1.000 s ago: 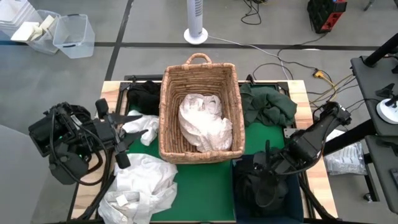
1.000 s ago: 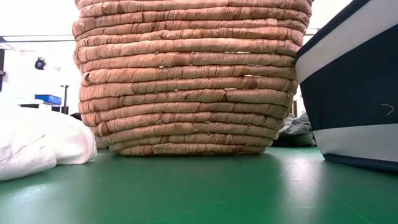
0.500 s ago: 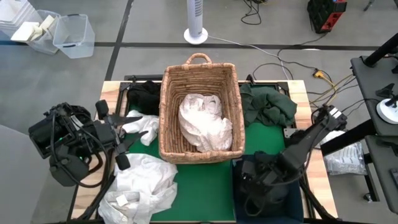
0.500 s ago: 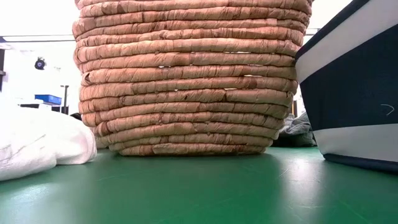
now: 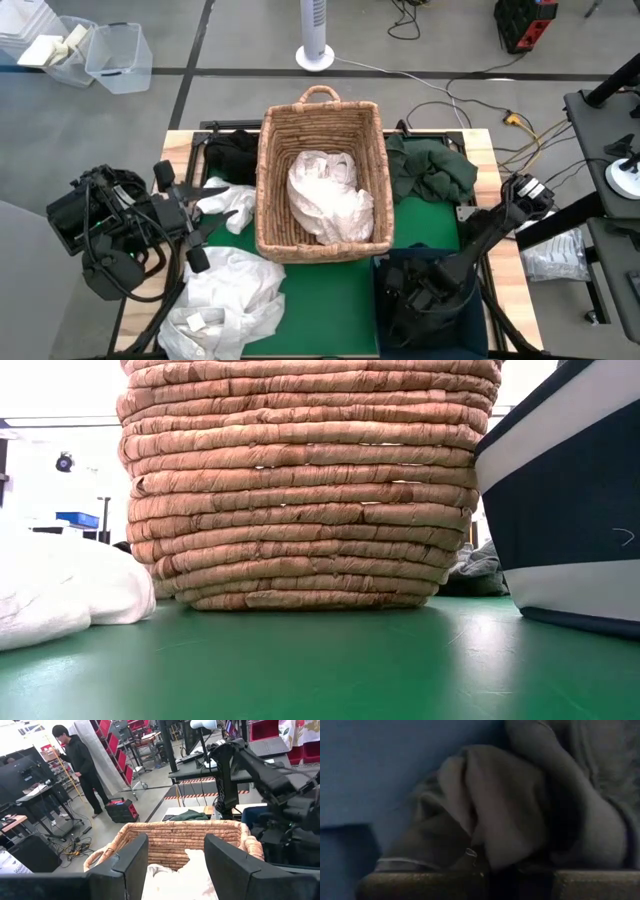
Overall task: Sort clothes
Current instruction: Put the black polo shirt into the laundry organizer, then put the white polo shirt into the basket
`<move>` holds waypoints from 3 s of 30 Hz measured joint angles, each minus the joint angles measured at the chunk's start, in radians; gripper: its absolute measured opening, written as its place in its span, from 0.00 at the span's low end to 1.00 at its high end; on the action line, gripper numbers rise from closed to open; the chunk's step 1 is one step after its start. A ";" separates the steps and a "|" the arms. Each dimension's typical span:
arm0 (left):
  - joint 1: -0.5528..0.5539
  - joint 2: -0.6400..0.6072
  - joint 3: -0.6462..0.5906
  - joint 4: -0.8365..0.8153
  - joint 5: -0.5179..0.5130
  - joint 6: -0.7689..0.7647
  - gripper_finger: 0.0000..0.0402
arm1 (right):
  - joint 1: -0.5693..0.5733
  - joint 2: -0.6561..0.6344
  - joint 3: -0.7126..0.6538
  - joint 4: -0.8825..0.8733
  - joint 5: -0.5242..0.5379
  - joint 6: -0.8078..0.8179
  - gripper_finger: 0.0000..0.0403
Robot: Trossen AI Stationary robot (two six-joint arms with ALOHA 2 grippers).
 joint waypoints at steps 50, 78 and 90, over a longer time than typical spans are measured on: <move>0.017 -0.001 0.000 0.030 0.306 -0.085 0.43 | -0.106 -0.293 0.838 -0.244 0.551 -1.018 0.02; 0.425 0.055 -0.014 0.492 0.580 0.404 0.43 | -0.809 -0.273 0.725 0.092 -0.415 -1.440 0.02; 0.429 0.054 -0.022 0.342 0.568 0.299 0.43 | -0.930 -0.271 0.725 0.105 -0.458 -1.430 0.02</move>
